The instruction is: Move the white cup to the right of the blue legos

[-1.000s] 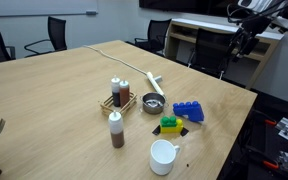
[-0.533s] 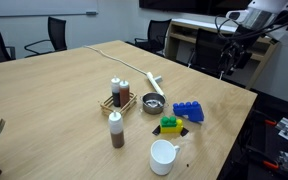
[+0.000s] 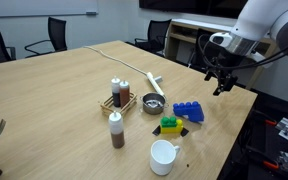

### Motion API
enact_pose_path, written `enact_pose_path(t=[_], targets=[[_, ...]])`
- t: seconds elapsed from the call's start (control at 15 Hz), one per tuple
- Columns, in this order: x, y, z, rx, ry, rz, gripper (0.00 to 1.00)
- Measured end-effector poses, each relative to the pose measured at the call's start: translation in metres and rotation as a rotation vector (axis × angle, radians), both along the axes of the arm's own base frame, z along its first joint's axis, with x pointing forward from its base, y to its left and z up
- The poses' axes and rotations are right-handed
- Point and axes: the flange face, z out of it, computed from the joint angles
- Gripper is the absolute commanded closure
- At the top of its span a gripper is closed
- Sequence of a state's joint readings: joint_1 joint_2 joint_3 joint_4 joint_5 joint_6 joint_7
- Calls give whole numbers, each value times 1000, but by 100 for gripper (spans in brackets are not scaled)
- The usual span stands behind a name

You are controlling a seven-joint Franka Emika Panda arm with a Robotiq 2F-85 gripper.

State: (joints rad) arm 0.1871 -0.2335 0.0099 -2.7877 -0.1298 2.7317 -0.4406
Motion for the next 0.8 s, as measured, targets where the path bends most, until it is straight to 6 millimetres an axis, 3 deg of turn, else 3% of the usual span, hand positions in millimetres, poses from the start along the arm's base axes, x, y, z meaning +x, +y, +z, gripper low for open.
enact_pose_path(t=[0.13,0.67,0.8], targets=[[0,9,-10,-5,9,24,0],[0,10,-8,-5,7,27,0],[-4,24,-11,-11,12,58,0]])
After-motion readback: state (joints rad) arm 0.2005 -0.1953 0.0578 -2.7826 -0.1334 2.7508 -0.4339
